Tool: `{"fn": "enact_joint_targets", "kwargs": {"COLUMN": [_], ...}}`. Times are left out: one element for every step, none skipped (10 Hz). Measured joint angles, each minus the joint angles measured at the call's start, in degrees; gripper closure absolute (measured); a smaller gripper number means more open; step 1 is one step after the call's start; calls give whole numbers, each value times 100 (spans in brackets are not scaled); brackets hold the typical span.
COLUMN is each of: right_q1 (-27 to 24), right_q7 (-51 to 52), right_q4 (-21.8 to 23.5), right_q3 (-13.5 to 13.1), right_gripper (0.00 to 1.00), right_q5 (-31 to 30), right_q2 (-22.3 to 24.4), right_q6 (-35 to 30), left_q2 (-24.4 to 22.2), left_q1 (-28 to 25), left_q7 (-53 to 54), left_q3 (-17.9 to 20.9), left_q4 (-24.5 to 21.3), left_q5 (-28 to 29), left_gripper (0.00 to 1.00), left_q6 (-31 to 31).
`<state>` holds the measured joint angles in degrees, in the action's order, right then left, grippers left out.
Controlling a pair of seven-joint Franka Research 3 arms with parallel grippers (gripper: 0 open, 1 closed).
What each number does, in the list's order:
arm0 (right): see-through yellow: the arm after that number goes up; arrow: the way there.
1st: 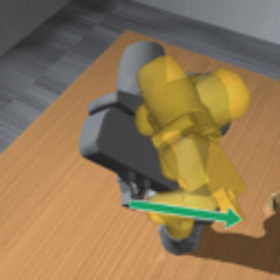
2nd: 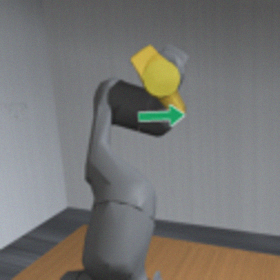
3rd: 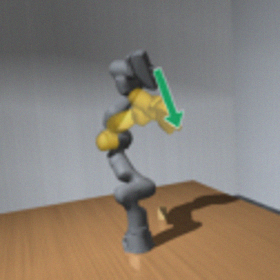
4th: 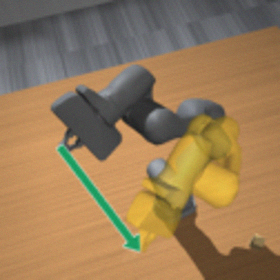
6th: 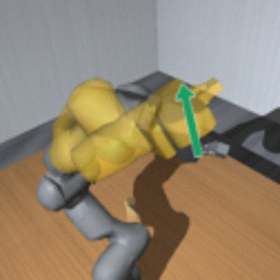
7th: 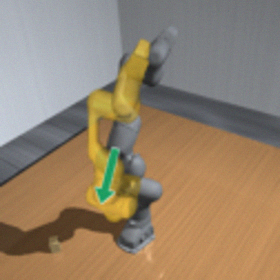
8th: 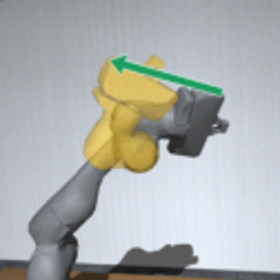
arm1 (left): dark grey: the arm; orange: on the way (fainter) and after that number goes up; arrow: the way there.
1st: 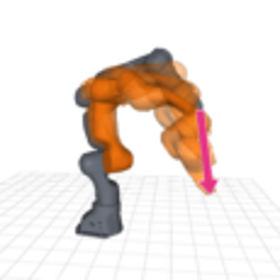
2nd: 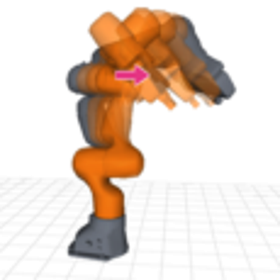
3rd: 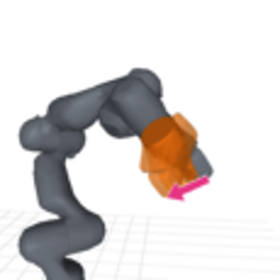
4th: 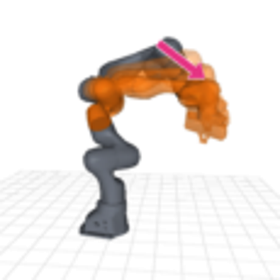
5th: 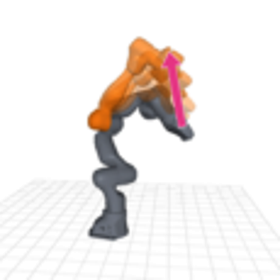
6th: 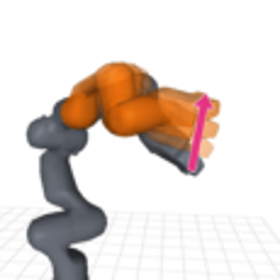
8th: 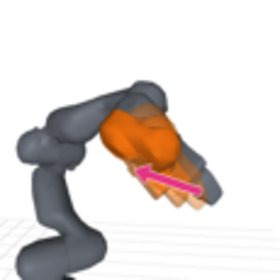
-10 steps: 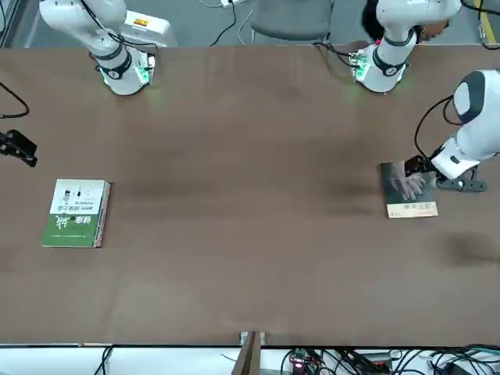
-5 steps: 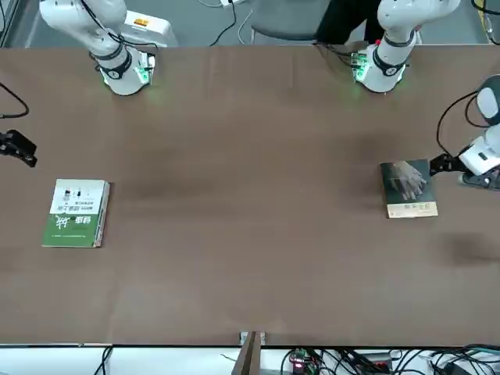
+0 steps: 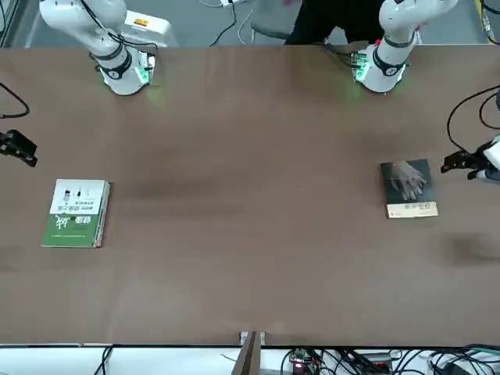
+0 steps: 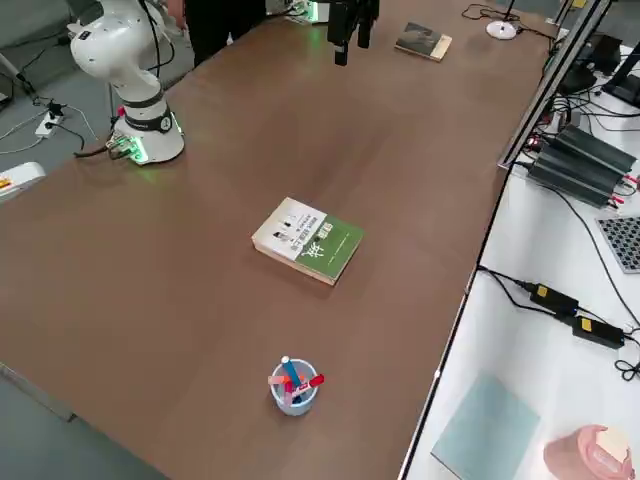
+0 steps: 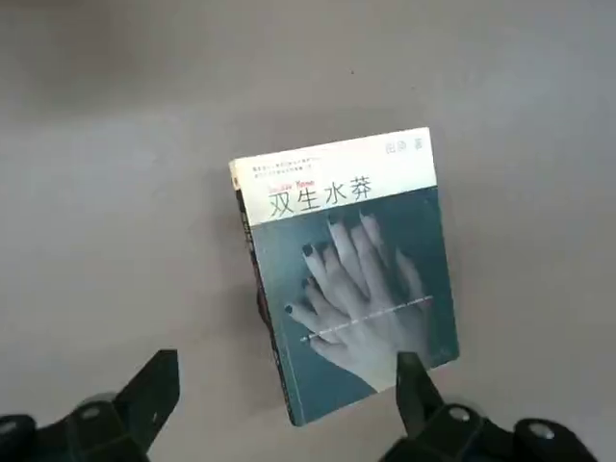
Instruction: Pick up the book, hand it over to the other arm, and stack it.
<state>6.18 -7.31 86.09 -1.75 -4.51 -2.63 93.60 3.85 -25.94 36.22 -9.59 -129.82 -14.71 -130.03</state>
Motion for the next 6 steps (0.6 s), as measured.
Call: {"fn": "enact_joint_targets", "kwargs": {"right_q1": [0,0,0,-1,-3,-6], "right_q7": [0,0,0,0,0,0], "right_q4": [0,0,0,0,0,0], "right_q3": [0,0,0,-1,-3,-4], "right_gripper": [0,0,0,0,0,0], "right_q5": [0,0,0,0,0,0], "right_q2": [0,0,0,0,0,0], "right_q6": [0,0,0,-1,-4,-7], "left_q2": [84,170,252,331,410,488], "left_q1": [-100,-182,-250,-304,-358,-415], "left_q7": [205,438,669,863,1030,1193], "left_q3": [-2,-1,-2,-1,-2,-3], "left_q4": [1,1,2,3,6,12], "left_q5": [-140,-289,-421,-519,-568,-585], "left_gripper": [1,1,1,1,1,1], "left_q6": [45,90,112,121,123,124]}}
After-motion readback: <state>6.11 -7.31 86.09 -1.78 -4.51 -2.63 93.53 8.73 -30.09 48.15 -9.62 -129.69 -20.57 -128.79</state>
